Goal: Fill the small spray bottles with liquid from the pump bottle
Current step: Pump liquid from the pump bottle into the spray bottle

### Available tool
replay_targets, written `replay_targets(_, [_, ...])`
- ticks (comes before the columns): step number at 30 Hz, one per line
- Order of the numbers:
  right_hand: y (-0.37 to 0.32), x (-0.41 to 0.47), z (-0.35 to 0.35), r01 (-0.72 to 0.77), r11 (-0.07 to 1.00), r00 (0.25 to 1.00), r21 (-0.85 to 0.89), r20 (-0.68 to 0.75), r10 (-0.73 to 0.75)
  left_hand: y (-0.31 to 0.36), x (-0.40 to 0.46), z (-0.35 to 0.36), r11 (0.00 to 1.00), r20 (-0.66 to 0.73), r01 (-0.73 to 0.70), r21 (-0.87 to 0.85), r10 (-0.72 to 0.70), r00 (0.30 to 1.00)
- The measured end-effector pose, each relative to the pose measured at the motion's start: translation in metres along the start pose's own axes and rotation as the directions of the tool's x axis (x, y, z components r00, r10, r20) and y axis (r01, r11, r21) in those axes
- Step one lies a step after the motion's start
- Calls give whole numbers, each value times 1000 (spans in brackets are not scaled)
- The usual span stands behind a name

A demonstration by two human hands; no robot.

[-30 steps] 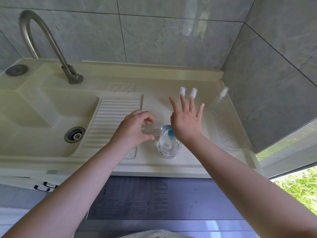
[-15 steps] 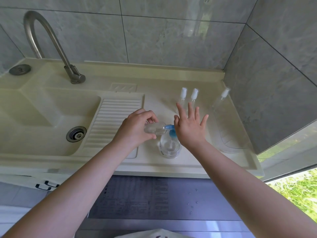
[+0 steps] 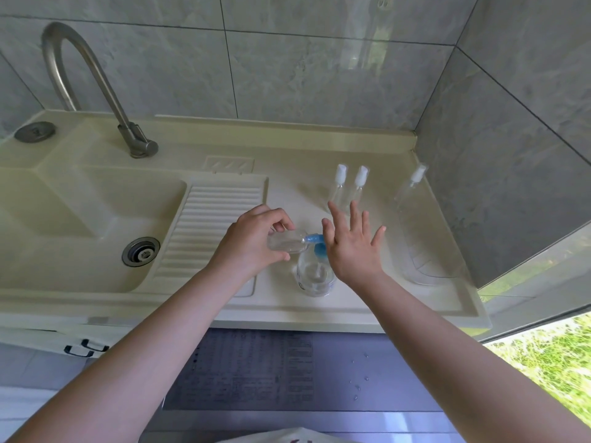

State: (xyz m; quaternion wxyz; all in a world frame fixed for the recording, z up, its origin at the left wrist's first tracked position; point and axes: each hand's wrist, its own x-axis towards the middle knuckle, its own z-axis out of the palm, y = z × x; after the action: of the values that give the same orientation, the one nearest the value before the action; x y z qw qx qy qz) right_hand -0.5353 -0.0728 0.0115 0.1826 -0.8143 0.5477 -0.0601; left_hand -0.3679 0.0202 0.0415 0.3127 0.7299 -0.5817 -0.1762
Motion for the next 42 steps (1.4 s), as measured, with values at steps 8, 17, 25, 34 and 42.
replay_targets(8, [5, -16, -2, -88, 935, 987, 343, 156, 36, 0, 0, 0, 1000, 1, -6, -1, 6, 1000])
replay_targets(17, [0, -18, -3, -174, 839, 970, 515, 236, 57, -2, -1, -2, 1000, 4, 4, 1, -4, 1000])
replay_targets(25, [1, -20, 0, -186, 876, 962, 445, 264, 70, -1, -1, -2, 1000, 1, 5, 14, -5, 1000])
replay_targets(34, [8, -20, 3, -121, 936, 975, 331, 217, 49, -1, -3, -1, 1000, 7, 5, 25, -5, 1000])
replay_targets(42, [7, -13, -10, -153, 917, 979, 369, 184, 90, 1, -4, -3, 1000, 3, -8, 16, 8, 1000])
